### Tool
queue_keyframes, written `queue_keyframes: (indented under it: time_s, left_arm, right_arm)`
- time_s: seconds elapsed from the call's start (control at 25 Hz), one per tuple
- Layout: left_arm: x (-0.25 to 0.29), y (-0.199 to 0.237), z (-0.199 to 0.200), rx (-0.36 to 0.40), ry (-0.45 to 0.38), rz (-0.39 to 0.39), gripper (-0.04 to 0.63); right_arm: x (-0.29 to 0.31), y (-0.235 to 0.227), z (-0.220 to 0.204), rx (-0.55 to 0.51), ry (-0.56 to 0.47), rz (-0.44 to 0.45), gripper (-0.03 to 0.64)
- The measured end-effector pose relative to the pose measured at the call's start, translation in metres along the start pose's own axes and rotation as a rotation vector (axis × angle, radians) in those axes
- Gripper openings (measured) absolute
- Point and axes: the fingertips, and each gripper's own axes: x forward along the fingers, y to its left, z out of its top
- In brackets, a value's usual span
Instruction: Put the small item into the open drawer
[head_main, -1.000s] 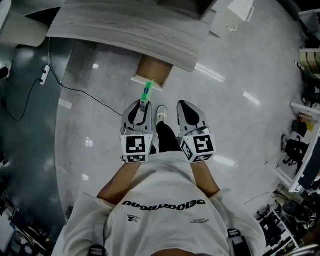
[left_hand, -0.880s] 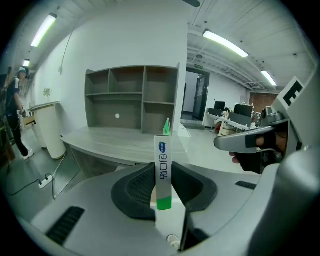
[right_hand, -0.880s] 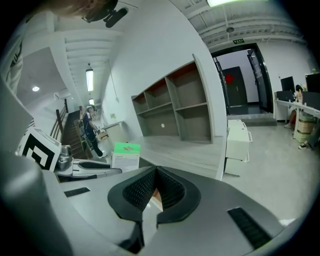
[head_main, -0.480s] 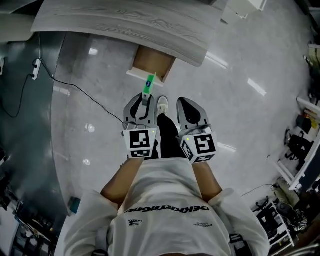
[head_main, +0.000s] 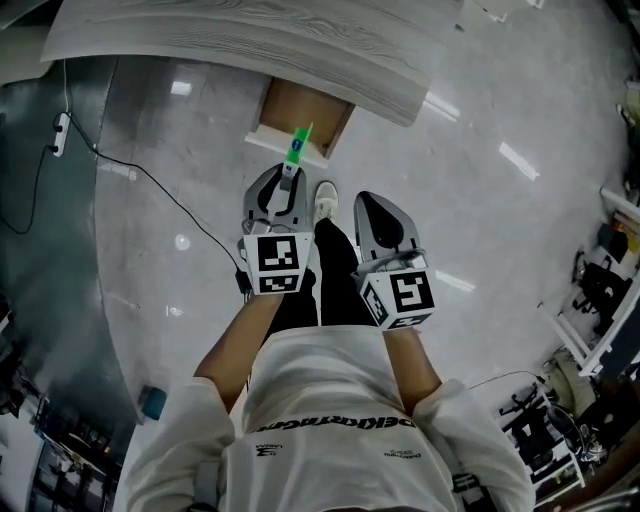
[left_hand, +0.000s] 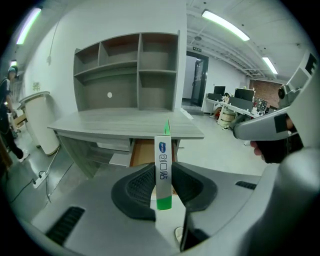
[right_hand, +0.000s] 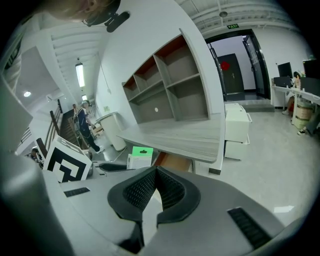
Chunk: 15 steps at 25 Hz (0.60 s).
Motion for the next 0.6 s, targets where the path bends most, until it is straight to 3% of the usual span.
queue_keyframes:
  time_s: [0.6]
  left_arm:
    - [0.055,0.005,-0.034,0.025,0.057,0.003,0.104]
  right_arm:
    - [0.019,-0.018,-0.030,0.014,0.028,-0.002,0.029]
